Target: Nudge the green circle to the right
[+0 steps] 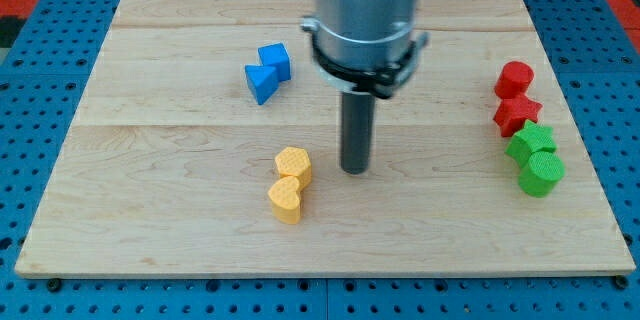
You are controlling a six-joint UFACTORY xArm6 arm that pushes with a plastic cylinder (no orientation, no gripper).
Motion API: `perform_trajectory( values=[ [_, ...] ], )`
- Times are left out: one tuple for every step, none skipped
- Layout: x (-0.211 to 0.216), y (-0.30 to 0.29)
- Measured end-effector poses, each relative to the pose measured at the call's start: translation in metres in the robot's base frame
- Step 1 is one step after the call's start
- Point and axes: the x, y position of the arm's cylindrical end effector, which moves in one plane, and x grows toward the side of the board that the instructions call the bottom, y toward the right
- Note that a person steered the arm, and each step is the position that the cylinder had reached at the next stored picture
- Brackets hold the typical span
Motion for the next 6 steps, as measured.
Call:
perform_trajectory(
  values=[
    [0.020,0.038],
    [0.041,0.087],
    [0.044,0.133],
    [0.044,0.175],
    [0.044,0.214],
    [0.044,0.228]
  ],
)
